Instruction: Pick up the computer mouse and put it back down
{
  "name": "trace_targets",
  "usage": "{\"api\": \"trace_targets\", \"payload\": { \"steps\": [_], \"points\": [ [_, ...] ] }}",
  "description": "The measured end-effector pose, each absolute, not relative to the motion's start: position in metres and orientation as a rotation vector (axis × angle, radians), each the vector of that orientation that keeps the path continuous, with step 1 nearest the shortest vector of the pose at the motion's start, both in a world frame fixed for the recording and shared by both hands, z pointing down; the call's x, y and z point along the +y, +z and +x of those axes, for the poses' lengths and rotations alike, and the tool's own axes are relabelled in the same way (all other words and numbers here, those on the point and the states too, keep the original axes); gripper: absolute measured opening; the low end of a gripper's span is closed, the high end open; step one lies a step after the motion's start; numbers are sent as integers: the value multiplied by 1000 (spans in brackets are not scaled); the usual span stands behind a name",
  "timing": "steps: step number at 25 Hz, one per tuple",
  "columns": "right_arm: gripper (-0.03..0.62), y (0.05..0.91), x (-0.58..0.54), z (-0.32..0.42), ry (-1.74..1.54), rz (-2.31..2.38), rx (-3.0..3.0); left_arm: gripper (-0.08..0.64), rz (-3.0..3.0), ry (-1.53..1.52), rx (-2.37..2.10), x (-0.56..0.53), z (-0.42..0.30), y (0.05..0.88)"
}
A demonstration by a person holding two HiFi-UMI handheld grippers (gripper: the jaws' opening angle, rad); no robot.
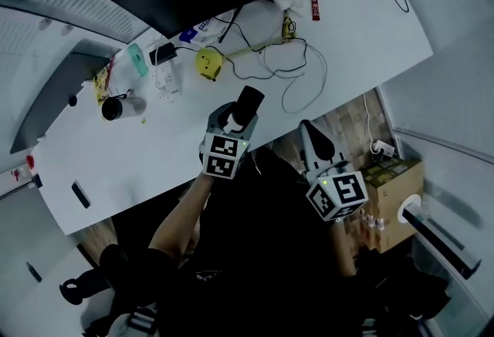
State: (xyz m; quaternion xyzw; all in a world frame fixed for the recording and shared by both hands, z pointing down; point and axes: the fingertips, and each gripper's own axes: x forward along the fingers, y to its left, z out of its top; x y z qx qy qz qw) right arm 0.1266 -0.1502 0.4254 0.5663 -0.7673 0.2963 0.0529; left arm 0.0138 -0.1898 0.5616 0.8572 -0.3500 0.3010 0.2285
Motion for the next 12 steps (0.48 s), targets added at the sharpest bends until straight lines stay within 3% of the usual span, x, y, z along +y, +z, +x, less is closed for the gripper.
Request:
{"api": "trace_targets", "payload": {
  "steps": [12],
  "points": [
    [-2, 452, -144, 139, 990, 1796, -2198, 252, 2300, 1003, -836, -201, 25, 640]
  ]
}}
